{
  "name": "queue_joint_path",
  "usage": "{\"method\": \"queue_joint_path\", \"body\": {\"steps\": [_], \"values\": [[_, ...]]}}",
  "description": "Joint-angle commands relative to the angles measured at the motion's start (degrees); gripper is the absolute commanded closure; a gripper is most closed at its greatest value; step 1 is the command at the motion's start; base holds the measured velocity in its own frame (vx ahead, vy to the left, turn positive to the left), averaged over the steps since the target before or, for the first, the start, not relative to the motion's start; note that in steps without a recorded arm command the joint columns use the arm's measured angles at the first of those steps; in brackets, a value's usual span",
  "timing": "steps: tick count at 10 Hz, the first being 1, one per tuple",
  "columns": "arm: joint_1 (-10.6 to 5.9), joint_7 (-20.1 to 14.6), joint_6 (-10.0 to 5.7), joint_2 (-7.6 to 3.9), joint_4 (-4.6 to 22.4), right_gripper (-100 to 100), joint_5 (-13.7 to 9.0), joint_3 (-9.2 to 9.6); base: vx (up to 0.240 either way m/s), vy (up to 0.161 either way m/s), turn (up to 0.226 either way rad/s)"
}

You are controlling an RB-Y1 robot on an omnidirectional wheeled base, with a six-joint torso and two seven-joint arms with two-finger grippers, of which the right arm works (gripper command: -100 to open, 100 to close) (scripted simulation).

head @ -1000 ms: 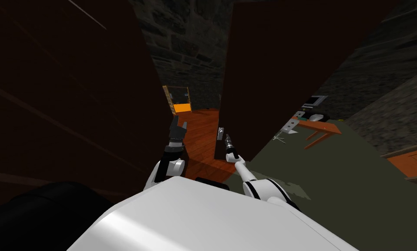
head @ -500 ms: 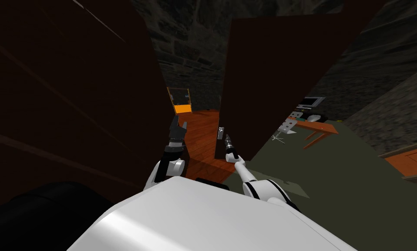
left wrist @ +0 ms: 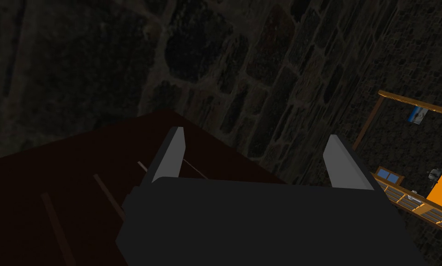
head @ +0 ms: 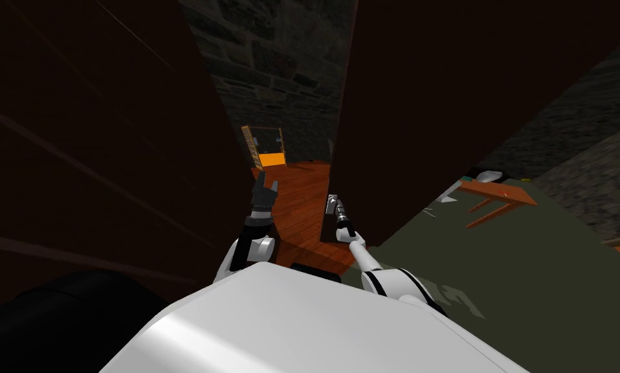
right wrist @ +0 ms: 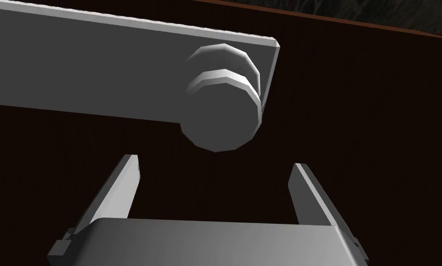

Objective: Push the door open

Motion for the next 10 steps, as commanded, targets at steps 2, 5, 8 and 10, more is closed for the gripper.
{"method": "queue_joint_path", "body": {"steps": [2, 5, 8, 10], "values": [[0.28, 0.9, -0.41, 2.43, -0.2, -100, -0.1, -0.61, 0.221, 0.059, 0.035], [-0.31, 0.6, -0.55, 1.76, 0.6, 100, -0.1, -0.52, 0.014, 0.004, 0.000], [-0.31, 0.6, -0.55, 1.76, 0.6, 100, -0.1, -0.52, -0.018, -0.004, 0.002], [-0.64, 1.1, -0.73, 1.20, 1.3, 100, 0.4, -2.35, 0.019, -0.001, 0.029]]}}
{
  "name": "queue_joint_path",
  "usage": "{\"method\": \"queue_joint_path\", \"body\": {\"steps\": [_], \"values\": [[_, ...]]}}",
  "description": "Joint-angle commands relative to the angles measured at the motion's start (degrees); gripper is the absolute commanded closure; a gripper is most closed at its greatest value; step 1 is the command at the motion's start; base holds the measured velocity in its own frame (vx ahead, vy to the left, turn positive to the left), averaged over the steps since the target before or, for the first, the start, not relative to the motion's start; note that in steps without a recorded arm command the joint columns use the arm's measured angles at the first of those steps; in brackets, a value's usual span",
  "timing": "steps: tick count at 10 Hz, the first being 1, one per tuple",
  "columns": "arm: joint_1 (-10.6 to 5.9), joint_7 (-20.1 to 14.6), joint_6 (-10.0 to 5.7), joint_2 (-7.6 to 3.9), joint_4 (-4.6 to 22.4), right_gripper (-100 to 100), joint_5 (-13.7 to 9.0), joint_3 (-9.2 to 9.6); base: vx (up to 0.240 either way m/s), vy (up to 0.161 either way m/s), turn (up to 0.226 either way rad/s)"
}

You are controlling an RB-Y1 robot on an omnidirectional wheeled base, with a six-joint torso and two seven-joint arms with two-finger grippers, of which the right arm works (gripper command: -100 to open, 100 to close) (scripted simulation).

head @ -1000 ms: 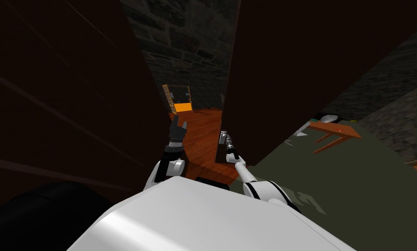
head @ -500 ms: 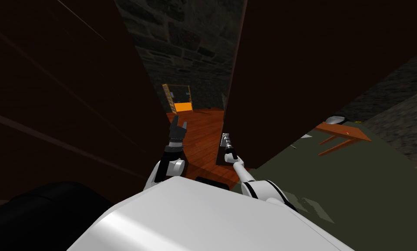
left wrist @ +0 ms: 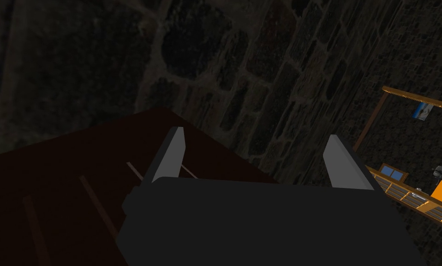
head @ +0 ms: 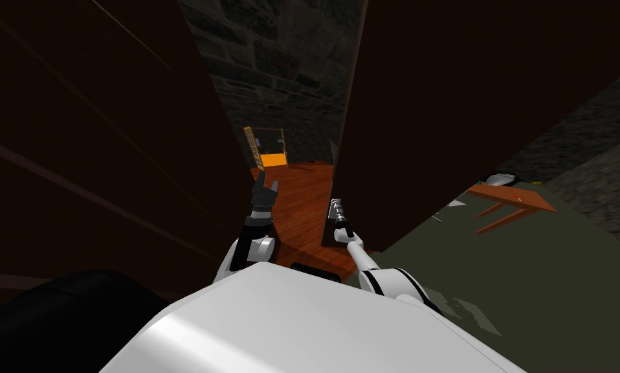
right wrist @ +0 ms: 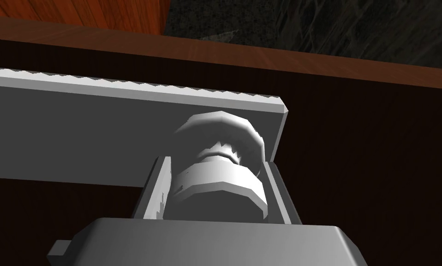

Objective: Push the door open

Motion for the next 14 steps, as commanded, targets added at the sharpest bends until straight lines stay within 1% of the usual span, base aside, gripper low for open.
{"method": "queue_joint_path", "body": {"steps": [1, 2, 3, 4, 5, 6, 7, 8, 10, 13, 14], "values": [[-0.55, 0.5, -0.25, -0.75, 0.3, 100, 0.4, -1.83, 0.061, -0.010, 0.053], [-0.77, 0.8, -0.39, -0.96, 0.5, 100, 0.6, -2.74, 0.058, 0.000, 0.043], [-0.77, 0.8, -0.39, -0.96, 1.5, 100, 0.6, -2.74, 0.048, 0.006, 0.021], [-0.77, 0.8, -0.39, -0.96, 0.5, 100, 0.6, -2.74, 0.025, 0.005, -0.006], [-1.28, 1.3, -0.73, -1.34, 1.2, 100, 1.2, -4.83, 0.049, -0.001, 0.044], [-1.56, 1.6, -0.91, -1.51, 1.6, 100, 1.5, -5.97, 0.080, -0.007, 0.055], [-1.56, 1.6, -0.91, -1.51, 1.6, 100, 1.5, -5.97, 0.065, -0.005, 0.019], [-1.56, 1.6, -0.91, -1.51, 3.0, 100, 1.5, -5.97, 0.032, 0.003, 0.006], [-1.56, 1.6, -0.91, -1.51, 1.6, 100, 1.5, -5.97, 0.000, 0.001, -0.011], [-2.50, 2.5, -1.52, -1.75, 2.8, 100, 2.6, -9.83, 0.050, -0.021, -0.008], [-2.50, 2.5, -1.52, -1.75, 2.8, 100, 2.6, -9.83, 0.068, -0.019, 0.003]]}}
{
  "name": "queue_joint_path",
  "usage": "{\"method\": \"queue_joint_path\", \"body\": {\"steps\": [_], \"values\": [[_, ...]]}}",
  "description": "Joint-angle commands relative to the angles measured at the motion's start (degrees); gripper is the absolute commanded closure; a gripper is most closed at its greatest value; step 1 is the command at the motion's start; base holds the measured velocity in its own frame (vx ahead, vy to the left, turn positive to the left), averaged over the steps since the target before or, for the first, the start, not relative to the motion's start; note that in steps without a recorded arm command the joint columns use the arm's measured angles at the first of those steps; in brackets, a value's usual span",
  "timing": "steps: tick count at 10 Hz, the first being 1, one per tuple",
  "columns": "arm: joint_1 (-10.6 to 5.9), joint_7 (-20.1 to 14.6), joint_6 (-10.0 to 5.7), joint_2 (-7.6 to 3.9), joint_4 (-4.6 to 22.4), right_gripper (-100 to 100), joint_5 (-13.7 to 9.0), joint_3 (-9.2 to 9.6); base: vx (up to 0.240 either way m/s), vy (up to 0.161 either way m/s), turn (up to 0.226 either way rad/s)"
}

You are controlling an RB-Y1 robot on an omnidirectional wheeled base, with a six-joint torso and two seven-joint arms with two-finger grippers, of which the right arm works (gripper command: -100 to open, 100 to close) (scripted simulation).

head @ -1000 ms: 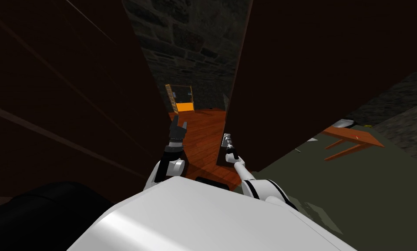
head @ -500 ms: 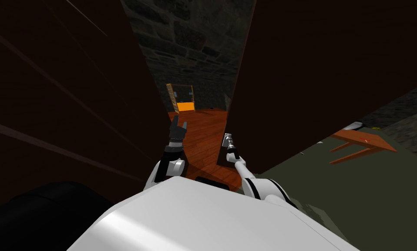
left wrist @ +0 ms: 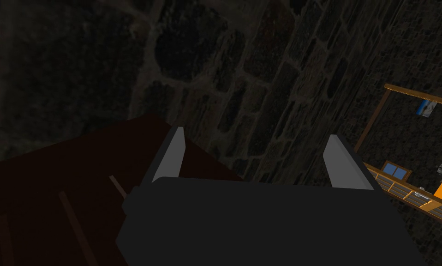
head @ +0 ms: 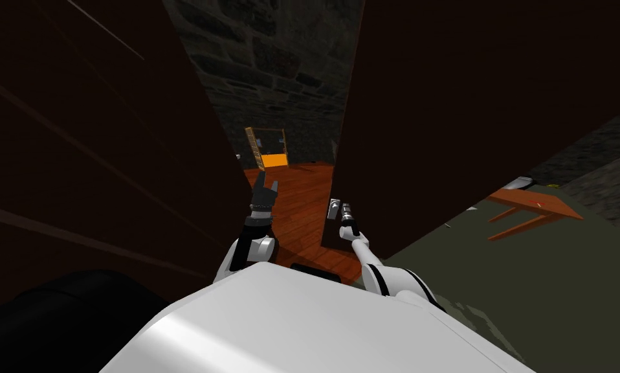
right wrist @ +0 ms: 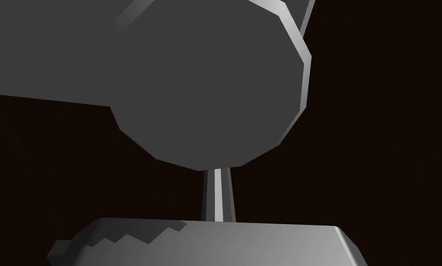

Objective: Push the door open

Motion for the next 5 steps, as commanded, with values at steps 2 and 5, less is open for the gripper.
{"method": "queue_joint_path", "body": {"steps": [2, 5], "values": [[0.08, 0.6, 0.16, -1.17, -0.2, -100, -0.3, -1.01, -0.106, -0.057, 0.093], [0.15, 1.1, 0.30, -1.41, -0.5, -100, -0.5, -1.91, -0.109, -0.016, 0.039]]}}
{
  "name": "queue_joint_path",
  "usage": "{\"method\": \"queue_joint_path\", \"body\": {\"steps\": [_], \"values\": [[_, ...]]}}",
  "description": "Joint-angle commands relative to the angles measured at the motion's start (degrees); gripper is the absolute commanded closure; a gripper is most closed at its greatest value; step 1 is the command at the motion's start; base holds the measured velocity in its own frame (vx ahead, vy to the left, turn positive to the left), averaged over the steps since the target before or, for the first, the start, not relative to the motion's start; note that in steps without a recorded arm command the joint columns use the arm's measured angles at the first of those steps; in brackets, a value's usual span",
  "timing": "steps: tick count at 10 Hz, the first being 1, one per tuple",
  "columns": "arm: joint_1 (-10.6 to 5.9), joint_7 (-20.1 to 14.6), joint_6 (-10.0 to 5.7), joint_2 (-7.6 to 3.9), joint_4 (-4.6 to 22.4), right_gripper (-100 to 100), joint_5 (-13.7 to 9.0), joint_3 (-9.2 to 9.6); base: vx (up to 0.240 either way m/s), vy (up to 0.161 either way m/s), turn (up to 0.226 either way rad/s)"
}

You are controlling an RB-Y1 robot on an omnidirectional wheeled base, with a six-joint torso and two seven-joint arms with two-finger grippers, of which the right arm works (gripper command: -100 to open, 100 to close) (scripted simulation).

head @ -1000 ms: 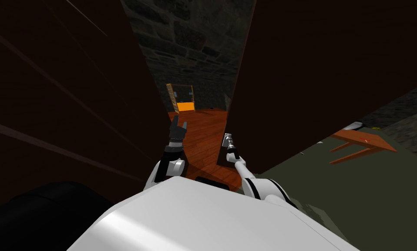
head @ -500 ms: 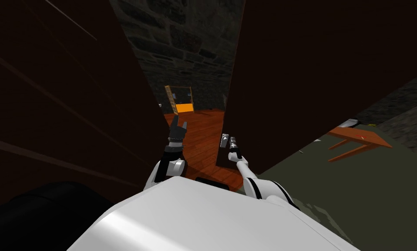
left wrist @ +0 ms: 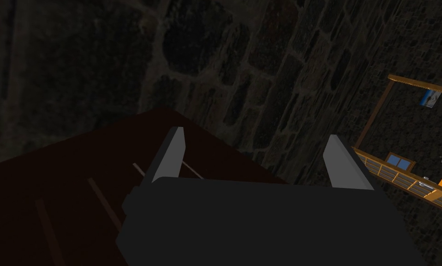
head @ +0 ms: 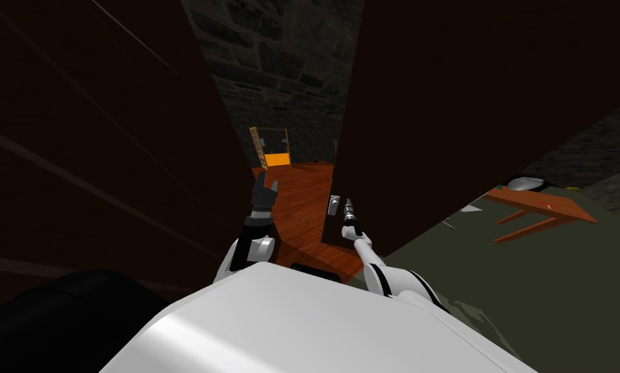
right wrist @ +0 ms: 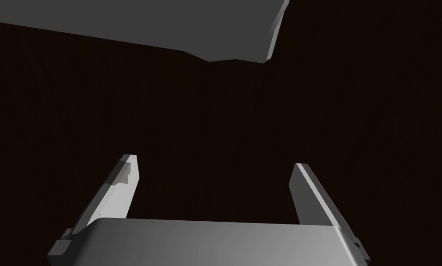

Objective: Push the door open

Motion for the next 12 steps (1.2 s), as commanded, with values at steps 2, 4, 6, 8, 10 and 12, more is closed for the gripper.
{"method": "queue_joint_path", "body": {"steps": [2, 4, 6, 8, 10, 12], "values": [[0.10, 0.8, 0.04, 0.22, -0.1, -100, -0.4, -1.35, -0.195, -0.050, 0.103], [0.17, 1.3, 0.20, 1.36, -0.4, -100, -0.7, -2.32, -0.217, 0.011, 0.087], [0.26, 2.0, 0.37, 3.77, -0.6, -100, -1.0, -3.44, -0.236, 0.049, 0.116], [-0.17, 1.9, 0.07, 3.91, 0.1, -100, -1.0, -3.53, -0.119, 0.082, 0.054], [-0.03, 2.2, -0.35, 1.93, 0.2, -100, -1.1, -3.71, 0.098, -0.076, 0.004], [0.10, 2.5, -0.74, 1.11, 0.2, -100, -1.2, -3.85, 0.188, -0.044, 0.020]]}}
